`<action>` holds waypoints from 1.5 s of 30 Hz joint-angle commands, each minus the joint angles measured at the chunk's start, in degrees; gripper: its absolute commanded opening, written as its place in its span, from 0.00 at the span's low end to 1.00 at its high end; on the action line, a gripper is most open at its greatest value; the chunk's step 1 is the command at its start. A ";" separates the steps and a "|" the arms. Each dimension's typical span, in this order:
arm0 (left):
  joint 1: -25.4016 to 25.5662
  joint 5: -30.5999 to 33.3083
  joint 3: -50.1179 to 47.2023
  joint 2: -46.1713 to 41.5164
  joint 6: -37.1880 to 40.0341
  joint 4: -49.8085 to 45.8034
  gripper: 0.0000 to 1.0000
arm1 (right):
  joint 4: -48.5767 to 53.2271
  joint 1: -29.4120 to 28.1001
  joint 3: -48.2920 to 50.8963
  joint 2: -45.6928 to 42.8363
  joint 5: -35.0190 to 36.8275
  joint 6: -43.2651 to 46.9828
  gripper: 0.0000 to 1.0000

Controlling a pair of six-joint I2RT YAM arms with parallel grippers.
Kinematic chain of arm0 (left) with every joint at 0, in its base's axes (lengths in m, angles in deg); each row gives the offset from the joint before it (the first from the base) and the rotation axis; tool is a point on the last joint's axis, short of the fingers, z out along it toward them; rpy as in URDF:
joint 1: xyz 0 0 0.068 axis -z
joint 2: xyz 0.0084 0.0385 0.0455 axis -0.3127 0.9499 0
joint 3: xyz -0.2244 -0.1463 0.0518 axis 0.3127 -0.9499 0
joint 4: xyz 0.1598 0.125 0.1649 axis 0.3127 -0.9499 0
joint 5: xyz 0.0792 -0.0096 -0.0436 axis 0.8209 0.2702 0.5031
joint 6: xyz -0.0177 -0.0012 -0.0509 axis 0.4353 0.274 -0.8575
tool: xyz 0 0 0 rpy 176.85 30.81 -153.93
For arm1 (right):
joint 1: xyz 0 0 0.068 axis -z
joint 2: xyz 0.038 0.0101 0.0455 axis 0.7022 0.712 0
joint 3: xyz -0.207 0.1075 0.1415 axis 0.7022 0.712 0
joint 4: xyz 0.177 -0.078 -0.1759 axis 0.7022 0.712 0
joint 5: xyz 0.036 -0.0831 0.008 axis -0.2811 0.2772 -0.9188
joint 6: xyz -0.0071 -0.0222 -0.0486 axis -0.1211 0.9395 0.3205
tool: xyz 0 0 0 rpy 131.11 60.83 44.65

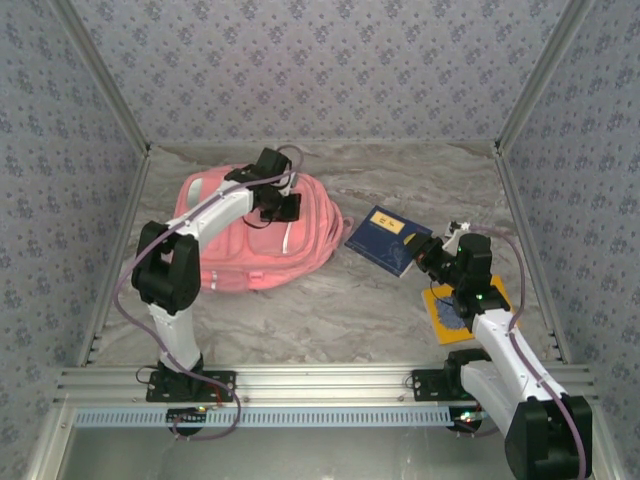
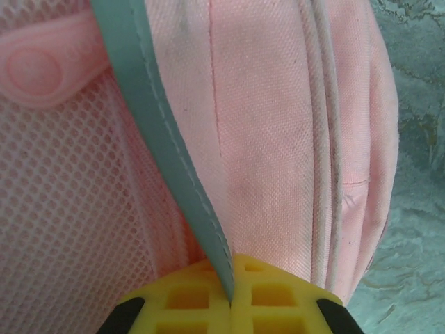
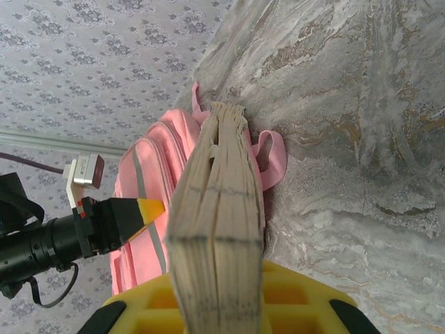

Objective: Pack the student bag

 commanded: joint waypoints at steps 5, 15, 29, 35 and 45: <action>3.02 -4.19 12.03 1.49 5.91 -9.15 0.00 | 10.73 0.32 -6.61 -3.15 4.70 8.25 0.00; 5.59 -11.53 29.24 -3.16 15.24 -23.69 0.00 | 20.86 -1.36 -12.25 -6.02 9.13 15.91 0.00; -5.25 -34.26 13.75 -21.05 14.12 -8.21 0.00 | 9.47 -8.48 -11.42 -6.63 -7.42 10.96 0.00; -8.06 -43.66 8.60 -23.85 11.58 -1.71 0.00 | 4.16 -17.00 -14.71 -0.76 -5.35 6.68 0.00; -8.06 -48.32 8.17 -24.40 10.38 1.30 0.00 | -2.06 -26.33 -21.68 15.13 4.80 2.98 0.00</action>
